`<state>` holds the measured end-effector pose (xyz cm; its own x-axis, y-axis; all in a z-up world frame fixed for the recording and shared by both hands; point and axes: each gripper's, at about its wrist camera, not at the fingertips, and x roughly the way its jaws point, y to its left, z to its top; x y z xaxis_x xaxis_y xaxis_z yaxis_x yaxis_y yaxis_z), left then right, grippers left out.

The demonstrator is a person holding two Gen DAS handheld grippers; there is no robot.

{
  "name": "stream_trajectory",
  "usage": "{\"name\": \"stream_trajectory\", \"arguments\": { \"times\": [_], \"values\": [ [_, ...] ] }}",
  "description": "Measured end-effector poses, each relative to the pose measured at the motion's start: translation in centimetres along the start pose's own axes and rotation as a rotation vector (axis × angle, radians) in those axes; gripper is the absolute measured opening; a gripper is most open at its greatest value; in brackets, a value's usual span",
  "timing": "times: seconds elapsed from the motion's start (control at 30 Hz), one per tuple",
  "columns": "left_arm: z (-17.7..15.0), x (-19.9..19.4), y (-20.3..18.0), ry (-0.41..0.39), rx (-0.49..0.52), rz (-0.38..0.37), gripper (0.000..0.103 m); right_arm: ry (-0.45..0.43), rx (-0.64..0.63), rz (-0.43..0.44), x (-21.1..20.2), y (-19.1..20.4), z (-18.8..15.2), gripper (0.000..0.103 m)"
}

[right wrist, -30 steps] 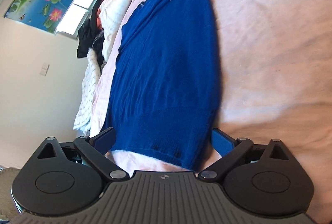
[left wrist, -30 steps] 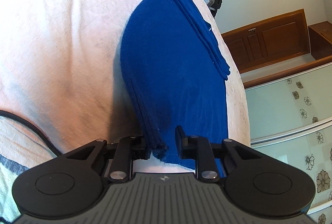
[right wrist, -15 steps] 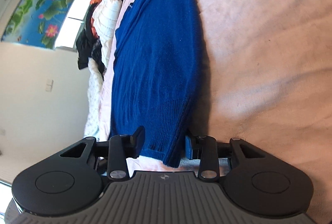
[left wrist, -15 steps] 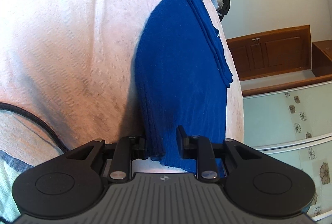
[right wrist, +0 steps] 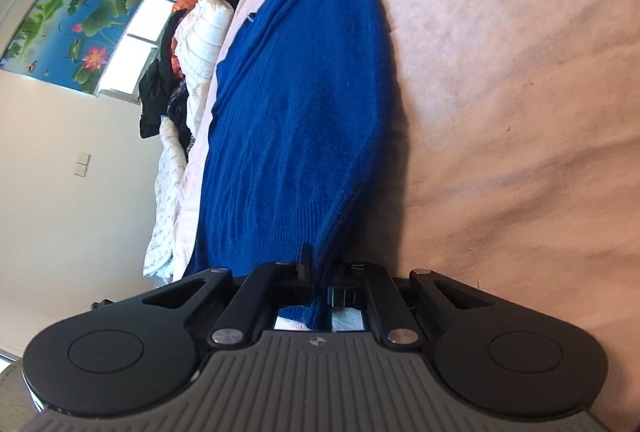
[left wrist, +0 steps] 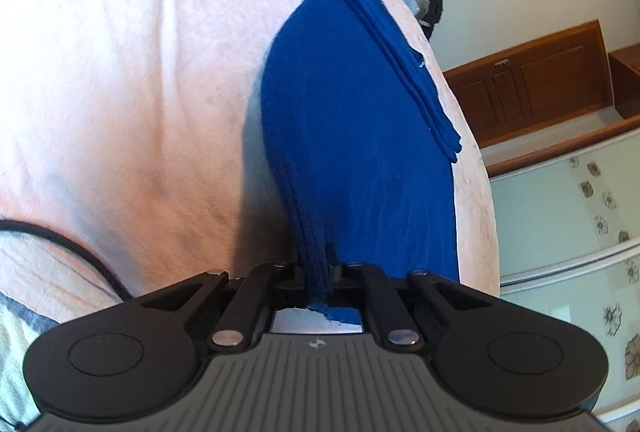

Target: Fold small clothes

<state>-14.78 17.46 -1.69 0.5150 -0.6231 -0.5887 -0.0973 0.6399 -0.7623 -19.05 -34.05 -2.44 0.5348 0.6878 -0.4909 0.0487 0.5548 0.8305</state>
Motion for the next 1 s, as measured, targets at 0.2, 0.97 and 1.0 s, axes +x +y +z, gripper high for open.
{"name": "stream_trajectory", "arguments": {
  "times": [0.2,0.97,1.0],
  "values": [
    [1.2,-0.9,-1.4,-0.008,0.030,-0.061,0.005,-0.017,-0.014,0.030,-0.7,0.9,0.7,0.010],
    [11.7,2.0,-5.8,-0.059,0.010,-0.097,0.005,-0.053,0.003,0.201,0.8,3.9,10.7,0.010],
    [12.4,2.4,-6.3,-0.061,0.020,-0.099,0.005,-0.057,0.002,0.206,1.1,4.0,11.5,0.010]
  ]
}}
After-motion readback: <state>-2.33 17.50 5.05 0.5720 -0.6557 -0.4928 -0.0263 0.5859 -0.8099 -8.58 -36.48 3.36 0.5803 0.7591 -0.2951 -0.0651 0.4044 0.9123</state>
